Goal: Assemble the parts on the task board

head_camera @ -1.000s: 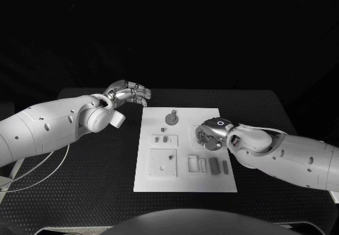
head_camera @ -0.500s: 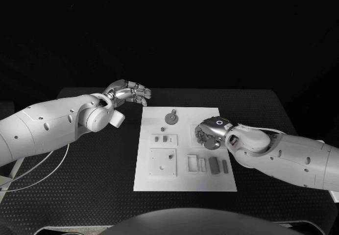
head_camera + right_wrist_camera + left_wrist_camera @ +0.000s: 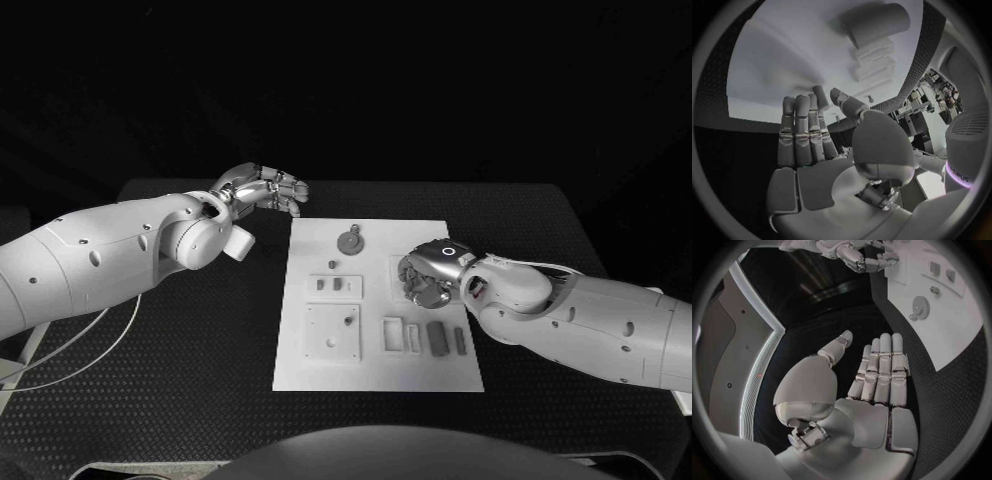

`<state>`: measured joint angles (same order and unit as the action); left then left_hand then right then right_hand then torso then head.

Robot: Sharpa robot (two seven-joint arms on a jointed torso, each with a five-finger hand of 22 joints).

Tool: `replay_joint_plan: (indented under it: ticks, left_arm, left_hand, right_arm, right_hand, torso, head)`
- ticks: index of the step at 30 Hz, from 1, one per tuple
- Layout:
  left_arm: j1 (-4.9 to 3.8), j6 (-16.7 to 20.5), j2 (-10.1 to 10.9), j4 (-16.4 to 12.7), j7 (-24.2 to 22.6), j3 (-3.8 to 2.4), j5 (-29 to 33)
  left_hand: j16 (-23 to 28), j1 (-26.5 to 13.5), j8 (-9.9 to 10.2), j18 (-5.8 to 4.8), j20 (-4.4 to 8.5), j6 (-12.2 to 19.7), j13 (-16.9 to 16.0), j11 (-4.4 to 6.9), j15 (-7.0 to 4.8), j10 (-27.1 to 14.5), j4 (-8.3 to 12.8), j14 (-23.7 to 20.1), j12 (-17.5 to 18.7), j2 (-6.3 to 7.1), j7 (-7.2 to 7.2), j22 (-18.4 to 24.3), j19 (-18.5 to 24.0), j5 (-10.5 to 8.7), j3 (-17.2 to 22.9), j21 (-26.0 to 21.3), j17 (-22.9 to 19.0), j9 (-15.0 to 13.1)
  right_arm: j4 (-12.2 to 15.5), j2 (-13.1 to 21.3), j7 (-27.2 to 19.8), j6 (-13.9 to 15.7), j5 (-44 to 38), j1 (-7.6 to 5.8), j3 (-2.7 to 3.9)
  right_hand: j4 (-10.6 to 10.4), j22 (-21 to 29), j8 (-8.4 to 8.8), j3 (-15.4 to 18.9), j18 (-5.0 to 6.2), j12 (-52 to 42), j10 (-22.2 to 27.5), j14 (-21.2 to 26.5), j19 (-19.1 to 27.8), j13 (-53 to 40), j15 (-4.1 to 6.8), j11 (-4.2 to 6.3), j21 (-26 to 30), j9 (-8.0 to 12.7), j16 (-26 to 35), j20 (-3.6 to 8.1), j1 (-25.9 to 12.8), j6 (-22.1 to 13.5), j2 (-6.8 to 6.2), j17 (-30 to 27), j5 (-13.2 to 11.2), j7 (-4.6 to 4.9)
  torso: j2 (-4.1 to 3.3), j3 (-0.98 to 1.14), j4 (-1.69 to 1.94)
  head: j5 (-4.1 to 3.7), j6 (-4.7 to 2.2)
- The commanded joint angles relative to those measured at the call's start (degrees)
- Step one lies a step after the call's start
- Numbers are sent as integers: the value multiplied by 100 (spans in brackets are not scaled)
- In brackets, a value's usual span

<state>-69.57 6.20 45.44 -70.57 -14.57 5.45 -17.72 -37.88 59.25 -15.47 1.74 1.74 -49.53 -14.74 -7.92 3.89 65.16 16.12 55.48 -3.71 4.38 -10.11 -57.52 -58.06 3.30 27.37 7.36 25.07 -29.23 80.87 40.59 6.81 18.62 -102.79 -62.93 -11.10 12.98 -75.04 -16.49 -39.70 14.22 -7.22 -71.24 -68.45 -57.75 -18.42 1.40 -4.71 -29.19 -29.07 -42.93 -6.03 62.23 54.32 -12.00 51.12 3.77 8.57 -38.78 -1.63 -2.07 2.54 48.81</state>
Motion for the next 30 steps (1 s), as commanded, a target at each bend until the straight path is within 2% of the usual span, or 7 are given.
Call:
replay_joint_plan:
  ticks: [1, 4, 7, 10, 14, 22, 30]
  left_arm:
    - [-17, -92, -4, -12, -37, -4, 30]
    - [-17, -92, -5, -10, -37, -4, 30]
    - [-17, -96, -2, -11, -34, -4, 30]
    - [-17, -96, -1, -11, -33, -4, 30]
    - [-17, -102, -2, -10, -34, -4, 30]
    - [-16, -102, -3, -4, -31, -4, 30]
    - [-16, -100, -7, -1, -31, -4, 30]
  left_hand:
    - [25, 39, -29, 104, -1, 19, 8, 22, 4, -4, 2, 39, -23, -27, -25, 8, -22, -29, -18, -26, 7, 9]
    - [26, 40, -30, 104, -1, 19, 8, 22, 4, -4, 2, 39, -24, -29, -25, 8, -22, -29, -18, -27, 9, 10]
    - [28, 39, -30, 104, -1, 19, 9, 22, 4, -4, 1, 39, -24, -30, -25, 8, -22, -29, -18, -27, 10, 10]
    - [29, 40, -30, 104, -1, 18, 9, 22, 4, -3, 0, 40, -24, -32, -25, 8, -22, -29, -17, -27, 12, 10]
    - [30, 41, -31, 104, -1, 18, 9, 22, 4, -3, -1, 40, -25, -36, -25, 8, -23, -29, -16, -28, 14, 10]
    - [33, 42, -32, 104, -1, 17, 9, 22, 4, -2, -2, 41, -25, -39, -25, 8, -23, -29, -15, -29, 17, 11]
    - [36, 49, -33, 104, 0, 16, 10, 23, 4, -1, 0, 42, -26, -43, -24, 9, -24, -28, -11, -31, 22, 11]
  right_arm:
    - [27, -18, -45, 16, 31, 10, -5]
    - [26, -24, -34, 50, 41, 10, -5]
    - [28, -25, -22, 86, 40, 13, -5]
    - [27, -26, 1, 123, 21, 21, -5]
    - [1, -35, 74, 188, -50, 40, -5]
    - [0, -42, 94, 155, -101, 72, -4]
    - [36, -31, 89, 286, -132, 81, -4]
  right_hand:
    - [-67, -101, 13, -4, 78, 34, 13, 45, -16, -18, 4, 1, -7, 0, -40, -2, -35, -24, -44, -9, 10, 0]
    - [-128, -103, -9, -19, 78, 8, -30, 33, -31, -60, 19, 20, -14, -11, -62, 8, -32, 11, 15, -18, 10, -15]
    - [-169, -107, -49, -35, 78, -27, -91, 5, -56, -117, 44, 49, -29, -33, -93, 27, -3, 76, 153, -29, 9, -46]
    - [-139, -110, -104, -41, 78, -74, -176, -21, -77, -188, 74, 86, -45, -66, -120, 40, 40, 169, 414, -45, 7, -91]
    - [-39, -108, -164, -119, 78, -126, -276, -69, -114, -274, 111, 131, -68, -105, -161, 57, 112, 280, 665, -61, 18, -143]
    - [87, -115, -240, -358, 78, -206, -417, -123, -175, -430, 161, 196, -114, -163, -240, 82, 161, 432, 790, -68, 16, -204]
    - [167, -116, -261, -458, 78, -221, -452, -154, -230, -511, 188, 220, -159, -194, -295, 109, 227, 480, 821, -63, 18, -224]
  torso:
    - [-2, 1, 2]
    - [-3, 4, -1]
    - [-3, 6, -4]
    - [-3, 4, -5]
    - [-1, 3, -3]
    - [-2, 5, 0]
    - [-4, 5, -3]
  head:
    - [1, -2]
    - [3, -3]
    - [3, -3]
    - [1, 0]
    - [-3, -1]
    - [3, 9]
    - [1, 13]
